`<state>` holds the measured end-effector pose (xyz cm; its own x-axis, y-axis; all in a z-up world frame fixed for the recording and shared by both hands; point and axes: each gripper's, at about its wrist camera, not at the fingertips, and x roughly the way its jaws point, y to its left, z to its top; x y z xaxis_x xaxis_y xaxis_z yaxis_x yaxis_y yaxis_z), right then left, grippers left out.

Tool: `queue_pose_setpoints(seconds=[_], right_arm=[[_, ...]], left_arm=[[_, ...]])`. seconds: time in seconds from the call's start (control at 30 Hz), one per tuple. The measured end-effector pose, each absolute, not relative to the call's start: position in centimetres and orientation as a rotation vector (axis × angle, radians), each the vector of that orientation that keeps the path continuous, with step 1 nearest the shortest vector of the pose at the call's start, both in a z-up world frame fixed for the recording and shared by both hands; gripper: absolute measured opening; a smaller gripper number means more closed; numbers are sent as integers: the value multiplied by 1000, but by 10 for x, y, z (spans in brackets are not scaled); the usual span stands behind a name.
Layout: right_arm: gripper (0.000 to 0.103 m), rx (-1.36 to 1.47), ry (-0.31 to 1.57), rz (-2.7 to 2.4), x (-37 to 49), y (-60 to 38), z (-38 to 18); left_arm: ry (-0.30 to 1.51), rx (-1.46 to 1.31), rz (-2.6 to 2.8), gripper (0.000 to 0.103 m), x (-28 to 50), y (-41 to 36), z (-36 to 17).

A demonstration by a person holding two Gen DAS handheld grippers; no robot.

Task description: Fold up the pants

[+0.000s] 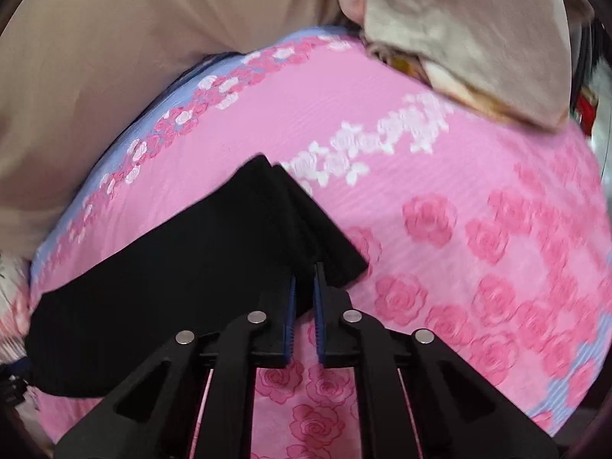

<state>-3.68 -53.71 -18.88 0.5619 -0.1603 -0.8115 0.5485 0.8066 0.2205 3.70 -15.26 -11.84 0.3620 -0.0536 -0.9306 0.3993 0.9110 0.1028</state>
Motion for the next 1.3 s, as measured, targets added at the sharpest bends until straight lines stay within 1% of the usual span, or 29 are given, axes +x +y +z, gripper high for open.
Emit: queue_pose_setpoints(seconds=[0.07,0.13,0.17,0.2,0.23,0.3,0.33,0.37,0.4,0.43,0.47,0.53,0.63,0.67,0.77,0.8,0.9,1.0,1.13,1.2,1.3], right_arm=[[7,461,889,-426,-31,-549,-184],[7,405,978,-427,-21,-553,-201],[9,390,1026,-410,-18,-552,-216],[12,371,1004,-417,-20,-550,-215],[14,414,1002,-413,-22,-553,-212],[30,533,943,-427,-37,-559,-203],[31,583,906,-435,-46,-563,-199],[41,647,880,-443,-57,-566,-199],[56,712,869,-452,-65,-569,-203],[63,799,858,-455,-73,-574,-212],[65,843,855,-449,-76,-577,-220],[65,883,836,-443,-76,-579,-232],[65,866,790,-451,-67,-579,-231],[64,859,783,-456,-63,-579,-231],[31,824,805,-459,-48,-580,-233],[19,846,809,-421,-45,-580,-232],[18,793,764,-394,-43,-567,-207],[18,716,730,-309,-34,-534,-166],[18,595,763,-120,1,-453,-122],[18,555,796,-44,18,-413,-117],[18,496,859,56,40,-347,-123]], left_arm=[[1163,344,-311,68,35,-157,-117],[1156,352,-326,68,34,-162,-117],[1154,355,-332,68,33,-167,-117],[1155,353,-337,68,33,-169,-118],[1156,350,-344,68,33,-173,-118],[1155,352,-350,68,31,-177,-117],[1151,351,-358,68,30,-178,-116],[1146,354,-363,68,30,-180,-115],[1145,355,-364,68,31,-180,-115],[1147,353,-365,68,31,-181,-116],[1152,347,-367,68,32,-181,-116],[1158,345,-373,68,32,-183,-117],[1150,365,-383,68,32,-186,-116],[1150,367,-386,68,33,-186,-116],[1155,375,-390,68,32,-183,-117],[1157,378,-388,68,32,-181,-117],[1166,380,-376,68,32,-170,-118],[1172,363,-354,68,35,-150,-117],[1175,326,-327,68,42,-115,-115],[1168,307,-317,68,45,-97,-111],[1153,273,-310,68,51,-65,-104]])
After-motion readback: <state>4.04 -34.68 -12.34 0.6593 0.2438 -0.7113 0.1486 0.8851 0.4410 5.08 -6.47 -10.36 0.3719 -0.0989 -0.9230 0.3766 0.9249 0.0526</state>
